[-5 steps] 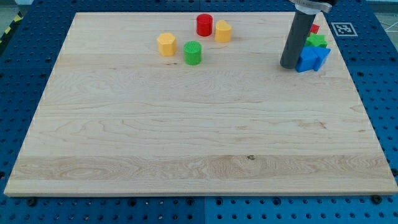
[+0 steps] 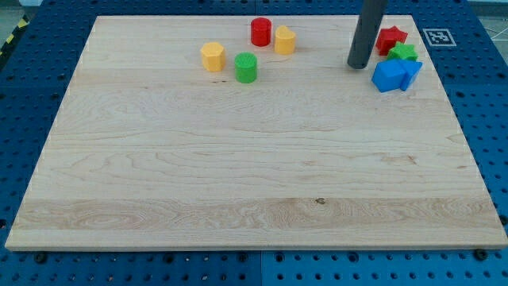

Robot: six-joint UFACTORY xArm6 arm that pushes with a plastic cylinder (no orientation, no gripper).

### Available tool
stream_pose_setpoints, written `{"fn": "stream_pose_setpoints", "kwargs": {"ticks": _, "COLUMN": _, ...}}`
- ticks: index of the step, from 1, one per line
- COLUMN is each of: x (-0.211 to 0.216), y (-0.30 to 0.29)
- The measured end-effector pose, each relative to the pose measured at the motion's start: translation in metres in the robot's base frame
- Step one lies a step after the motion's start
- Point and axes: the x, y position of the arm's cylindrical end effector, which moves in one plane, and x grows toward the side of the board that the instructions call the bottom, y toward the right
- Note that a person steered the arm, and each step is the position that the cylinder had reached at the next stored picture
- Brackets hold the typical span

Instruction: Slide the blue cube to the bottom of the blue triangle

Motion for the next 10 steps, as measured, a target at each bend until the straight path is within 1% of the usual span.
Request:
{"fn": "stream_pose_setpoints", "kwargs": {"ticks": 2, "x": 0.009, "y": 0.01}}
{"fn": "stream_pose_setpoints", "kwargs": {"ticks": 5, "x": 0.082, "y": 0.026}}
{"fn": "stream_pose_setpoints", "kwargs": {"ticks": 6, "x": 0.089, "y": 0.028}}
{"fn": "stream_pose_setpoints", "kwargs": {"ticks": 9, "x": 0.074, "y": 0.038}}
{"fn": "stream_pose_setpoints", "kwargs": {"ticks": 10, "x": 0.052, "y": 0.016}}
